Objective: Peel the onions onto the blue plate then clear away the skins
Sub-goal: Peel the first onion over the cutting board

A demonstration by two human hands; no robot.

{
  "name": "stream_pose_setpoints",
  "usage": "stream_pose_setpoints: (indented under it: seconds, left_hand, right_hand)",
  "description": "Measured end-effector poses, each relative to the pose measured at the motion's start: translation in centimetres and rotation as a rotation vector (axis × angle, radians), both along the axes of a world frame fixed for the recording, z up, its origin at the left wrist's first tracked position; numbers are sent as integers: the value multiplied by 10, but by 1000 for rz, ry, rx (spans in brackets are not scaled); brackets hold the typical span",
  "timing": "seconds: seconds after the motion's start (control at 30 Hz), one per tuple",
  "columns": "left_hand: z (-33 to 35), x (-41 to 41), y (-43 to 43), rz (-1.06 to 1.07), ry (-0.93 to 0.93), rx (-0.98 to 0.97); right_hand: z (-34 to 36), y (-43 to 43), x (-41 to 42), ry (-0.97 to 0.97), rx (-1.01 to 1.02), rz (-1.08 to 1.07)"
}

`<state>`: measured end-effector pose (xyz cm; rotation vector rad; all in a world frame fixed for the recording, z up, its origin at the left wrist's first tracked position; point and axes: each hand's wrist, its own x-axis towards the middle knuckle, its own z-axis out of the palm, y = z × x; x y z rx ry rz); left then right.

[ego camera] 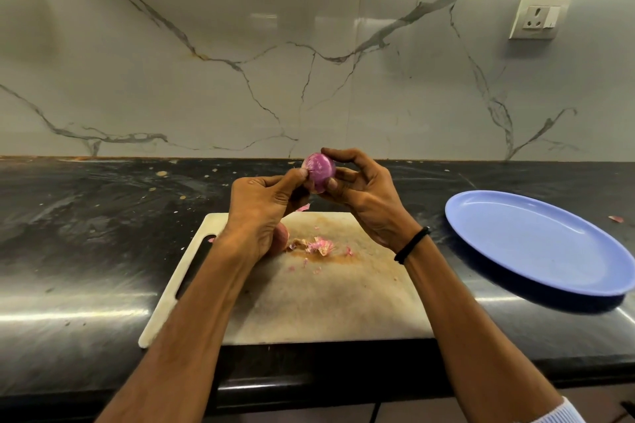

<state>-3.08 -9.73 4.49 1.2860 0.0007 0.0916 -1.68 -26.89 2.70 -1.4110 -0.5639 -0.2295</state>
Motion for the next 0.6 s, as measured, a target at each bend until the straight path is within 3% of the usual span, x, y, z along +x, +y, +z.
stream_pose_setpoints:
  seconds: [0.27,0.6]
  left_hand:
    - [0,-6,2,46,-80,205]
    - [2,-3,2,-60,-66,62]
  right_hand:
    - [0,0,0,8,-8,13]
    - [-1,-2,3,48,22,-4]
